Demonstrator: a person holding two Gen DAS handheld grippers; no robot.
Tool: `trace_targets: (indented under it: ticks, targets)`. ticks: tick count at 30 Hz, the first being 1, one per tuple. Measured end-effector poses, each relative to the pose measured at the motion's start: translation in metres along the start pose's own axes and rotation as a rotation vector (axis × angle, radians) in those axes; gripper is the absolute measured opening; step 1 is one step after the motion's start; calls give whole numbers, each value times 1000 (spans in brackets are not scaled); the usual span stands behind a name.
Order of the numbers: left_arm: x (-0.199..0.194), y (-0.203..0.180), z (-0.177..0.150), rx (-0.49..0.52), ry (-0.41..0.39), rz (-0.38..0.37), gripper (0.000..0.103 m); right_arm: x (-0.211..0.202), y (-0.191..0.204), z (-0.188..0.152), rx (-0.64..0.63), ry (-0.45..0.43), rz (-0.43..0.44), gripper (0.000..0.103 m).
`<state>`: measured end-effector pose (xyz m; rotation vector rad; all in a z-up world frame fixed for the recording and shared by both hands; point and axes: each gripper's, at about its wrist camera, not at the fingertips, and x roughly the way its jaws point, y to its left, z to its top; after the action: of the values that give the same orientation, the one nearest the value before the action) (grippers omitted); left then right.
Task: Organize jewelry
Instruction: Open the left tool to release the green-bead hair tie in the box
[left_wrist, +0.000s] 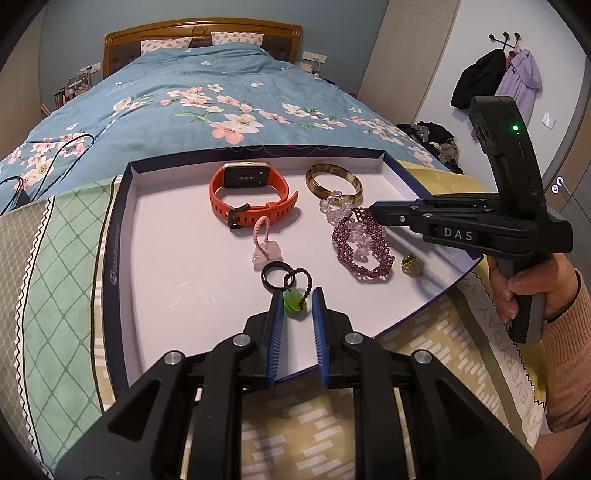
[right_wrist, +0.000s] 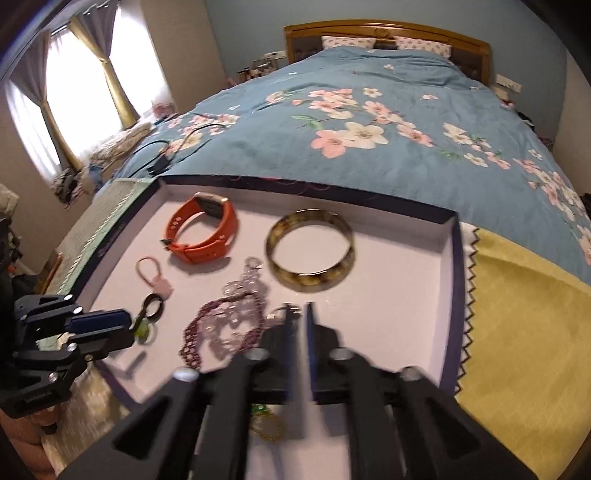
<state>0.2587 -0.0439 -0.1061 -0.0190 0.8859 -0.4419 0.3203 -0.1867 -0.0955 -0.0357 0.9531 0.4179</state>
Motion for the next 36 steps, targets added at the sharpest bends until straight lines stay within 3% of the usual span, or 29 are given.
trace_targets:
  ticks: [9, 14, 21, 27, 29, 36]
  targets:
    - [1, -2, 2, -1, -2, -3, 15, -27, -7, -5, 41, -89, 9, 0]
    - [0, -2, 1, 3, -4, -4, 15, -15, -9, 2, 79, -54, 48, 10]
    - [-1, -2, 1, 0, -7, -6, 16, -9, -1, -3, 55, -25, 44, 14]
    - [-1, -2, 0, 0, -8, -8, 16, -3, 6, -5, 13, -13, 18, 13]
    - [-1, -2, 0, 3, -10, -3, 17, -3, 7, -5, 4, -25, -2, 7]
    - [-3, -2, -1, 10, -16, 0, 18, -16, 3, -10, 12, -70, 4, 7]
